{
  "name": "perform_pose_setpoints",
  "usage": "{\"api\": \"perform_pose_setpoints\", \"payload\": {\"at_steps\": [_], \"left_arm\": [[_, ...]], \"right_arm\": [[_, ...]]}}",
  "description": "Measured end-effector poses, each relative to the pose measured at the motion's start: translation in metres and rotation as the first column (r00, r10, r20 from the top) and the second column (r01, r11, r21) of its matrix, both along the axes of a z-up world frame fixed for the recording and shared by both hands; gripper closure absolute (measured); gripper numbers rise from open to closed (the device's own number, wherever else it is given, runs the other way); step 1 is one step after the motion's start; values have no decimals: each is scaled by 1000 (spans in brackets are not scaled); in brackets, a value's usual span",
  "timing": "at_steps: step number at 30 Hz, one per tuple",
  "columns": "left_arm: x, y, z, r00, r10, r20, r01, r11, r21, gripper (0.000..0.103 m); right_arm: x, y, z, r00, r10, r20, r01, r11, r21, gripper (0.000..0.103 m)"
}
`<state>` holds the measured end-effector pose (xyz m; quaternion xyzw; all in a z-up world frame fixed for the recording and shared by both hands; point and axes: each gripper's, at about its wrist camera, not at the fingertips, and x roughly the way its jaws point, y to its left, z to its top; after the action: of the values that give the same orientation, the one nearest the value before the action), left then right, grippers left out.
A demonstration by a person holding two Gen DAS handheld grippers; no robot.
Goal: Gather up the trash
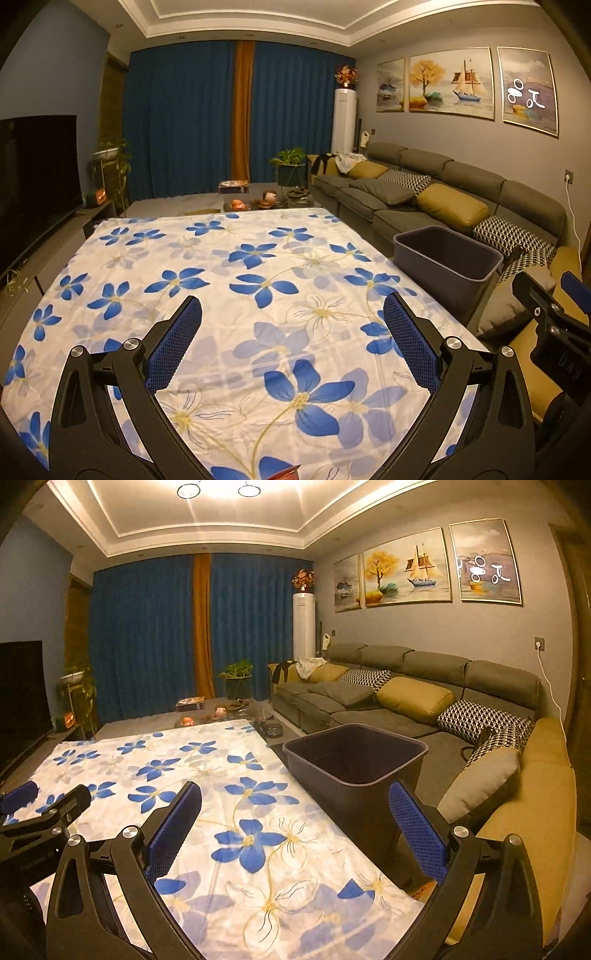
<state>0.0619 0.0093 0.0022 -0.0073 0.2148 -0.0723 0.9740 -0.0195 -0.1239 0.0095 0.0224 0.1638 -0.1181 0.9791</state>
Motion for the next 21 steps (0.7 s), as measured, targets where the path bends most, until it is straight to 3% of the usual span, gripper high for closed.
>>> {"api": "perform_pose_setpoints", "payload": {"at_steps": [21], "left_arm": [[-9, -3, 0, 1000, -9, -4, 9, 1000, -4, 6]], "right_arm": [[-7, 2, -3, 1000, -5, 10, 5, 1000, -9, 6]]}}
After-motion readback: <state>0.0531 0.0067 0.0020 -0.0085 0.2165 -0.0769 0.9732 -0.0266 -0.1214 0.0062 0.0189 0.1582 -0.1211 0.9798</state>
